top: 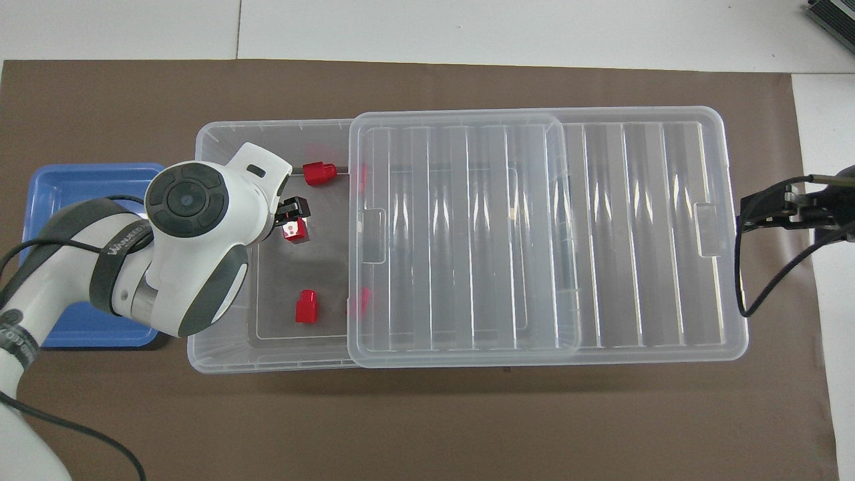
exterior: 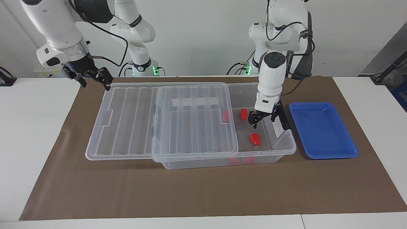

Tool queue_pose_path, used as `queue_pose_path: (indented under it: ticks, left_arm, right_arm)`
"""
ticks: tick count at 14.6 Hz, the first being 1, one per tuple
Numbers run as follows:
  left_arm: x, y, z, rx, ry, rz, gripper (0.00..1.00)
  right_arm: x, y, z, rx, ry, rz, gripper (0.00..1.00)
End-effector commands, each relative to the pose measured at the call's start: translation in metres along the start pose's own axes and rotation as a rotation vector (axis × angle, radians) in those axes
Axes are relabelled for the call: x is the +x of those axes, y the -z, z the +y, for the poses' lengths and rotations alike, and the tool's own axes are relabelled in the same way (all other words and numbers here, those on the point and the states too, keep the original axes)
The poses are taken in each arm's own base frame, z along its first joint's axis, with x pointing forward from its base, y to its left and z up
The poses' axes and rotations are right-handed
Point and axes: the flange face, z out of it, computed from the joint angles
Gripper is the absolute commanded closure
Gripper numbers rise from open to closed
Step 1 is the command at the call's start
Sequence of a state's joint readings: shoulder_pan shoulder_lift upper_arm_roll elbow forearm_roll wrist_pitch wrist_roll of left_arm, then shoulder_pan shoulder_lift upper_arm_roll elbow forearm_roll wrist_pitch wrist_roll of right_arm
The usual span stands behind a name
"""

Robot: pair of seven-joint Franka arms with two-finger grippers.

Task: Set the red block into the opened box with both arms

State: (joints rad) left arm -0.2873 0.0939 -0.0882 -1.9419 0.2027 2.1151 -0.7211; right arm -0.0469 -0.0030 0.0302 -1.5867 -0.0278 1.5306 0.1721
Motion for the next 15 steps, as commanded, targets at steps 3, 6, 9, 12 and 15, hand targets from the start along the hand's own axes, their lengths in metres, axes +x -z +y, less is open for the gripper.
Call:
queue_pose_path:
  ticks: [3,6,9,12,15]
  left_arm:
    - [0.039,0.077,-0.048,0.054,-0.096,-0.023,0.00]
    - [0.073,0.094,-0.142,-0.019,-0.190,-0.031,0.00]
    - [0.090,0.089,-0.183,-0.043,-0.180,-0.005,0.00]
    - [0.092,0.111,-0.174,-0.062,-0.191,0.061,0.00]
    - [0.087,0.118,-0.191,-0.092,-0.255,-0.037,0.00]
  right_arm:
    - [-0.005,-0.001,0.004,0.006,-0.013,0.021,0.00]
    - [-0.001,-0.006,0.015,0.009,0.002,0.027,0.01]
    - [0.009,-0.023,0.034,0.012,0.040,0.047,0.32]
    - [0.017,-0.036,0.044,0.014,0.053,0.082,1.00]
    - [0.026,-0.067,0.068,0.015,0.025,0.108,1.00]
